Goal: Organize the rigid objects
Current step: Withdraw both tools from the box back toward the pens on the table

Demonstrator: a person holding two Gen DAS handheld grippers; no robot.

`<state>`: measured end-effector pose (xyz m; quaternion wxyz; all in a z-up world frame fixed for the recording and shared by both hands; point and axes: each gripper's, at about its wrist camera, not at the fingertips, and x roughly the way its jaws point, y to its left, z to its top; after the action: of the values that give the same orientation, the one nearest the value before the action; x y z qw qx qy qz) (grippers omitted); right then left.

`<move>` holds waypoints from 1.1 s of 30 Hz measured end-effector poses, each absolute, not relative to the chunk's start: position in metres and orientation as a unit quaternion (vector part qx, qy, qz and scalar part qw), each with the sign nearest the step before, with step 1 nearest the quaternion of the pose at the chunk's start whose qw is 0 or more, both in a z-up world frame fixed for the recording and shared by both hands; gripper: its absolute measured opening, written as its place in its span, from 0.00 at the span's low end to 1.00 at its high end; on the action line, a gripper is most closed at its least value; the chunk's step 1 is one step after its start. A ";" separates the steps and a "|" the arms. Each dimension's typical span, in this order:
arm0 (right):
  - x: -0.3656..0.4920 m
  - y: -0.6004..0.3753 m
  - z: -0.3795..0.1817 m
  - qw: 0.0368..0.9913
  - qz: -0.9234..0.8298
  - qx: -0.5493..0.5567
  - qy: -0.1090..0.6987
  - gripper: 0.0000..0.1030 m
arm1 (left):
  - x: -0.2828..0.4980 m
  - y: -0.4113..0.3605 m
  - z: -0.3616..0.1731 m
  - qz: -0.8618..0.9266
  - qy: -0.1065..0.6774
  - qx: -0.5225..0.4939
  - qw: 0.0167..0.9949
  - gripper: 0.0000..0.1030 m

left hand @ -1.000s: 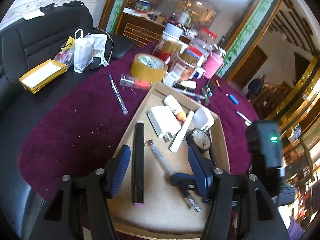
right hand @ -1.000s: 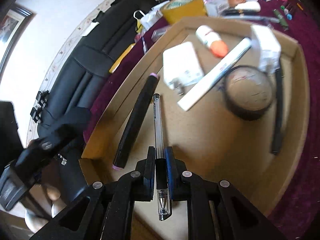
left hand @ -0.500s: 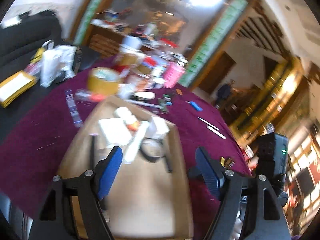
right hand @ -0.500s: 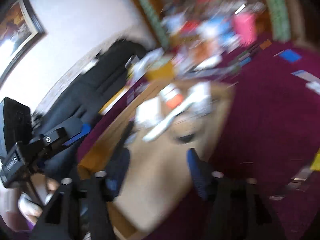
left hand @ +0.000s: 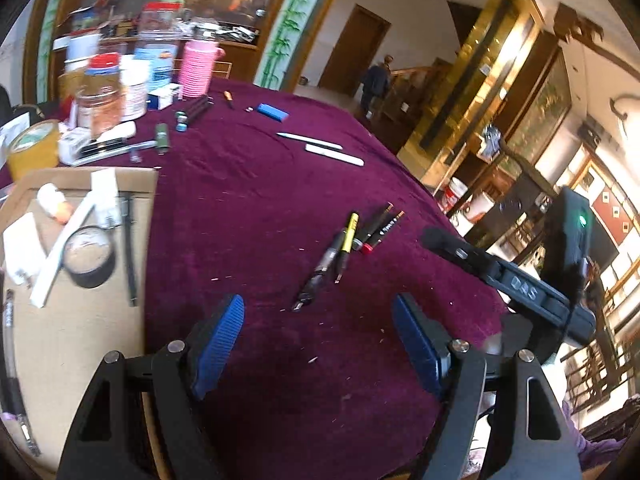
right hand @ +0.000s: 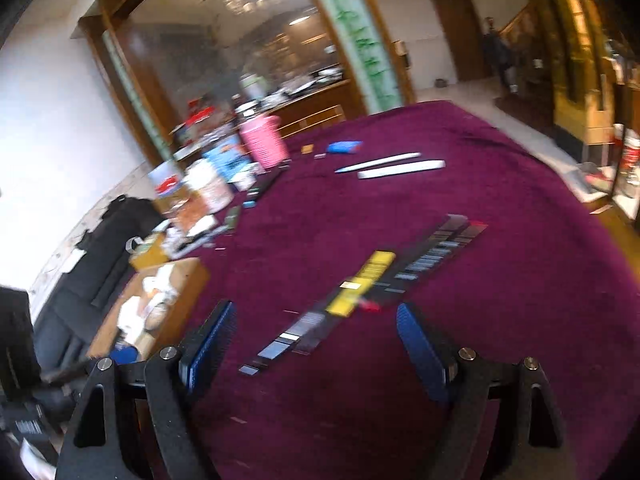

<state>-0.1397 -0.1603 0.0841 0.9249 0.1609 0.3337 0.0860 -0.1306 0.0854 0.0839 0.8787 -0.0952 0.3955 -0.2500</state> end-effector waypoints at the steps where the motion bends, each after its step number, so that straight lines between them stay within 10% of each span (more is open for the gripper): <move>1: -0.145 -0.174 0.083 0.926 0.076 0.160 0.334 0.84 | -0.128 0.078 0.081 -0.249 0.398 -0.090 0.878 0.74; 33: -0.081 -0.293 0.051 0.914 -0.007 0.245 0.322 0.86 | -0.052 0.040 0.013 -0.193 0.452 -0.122 0.862 0.74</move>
<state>-0.0806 -0.2933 0.0507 0.9143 0.2449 0.3225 -0.0072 -0.0520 0.0398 0.0135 0.8622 -0.1223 0.4520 -0.1934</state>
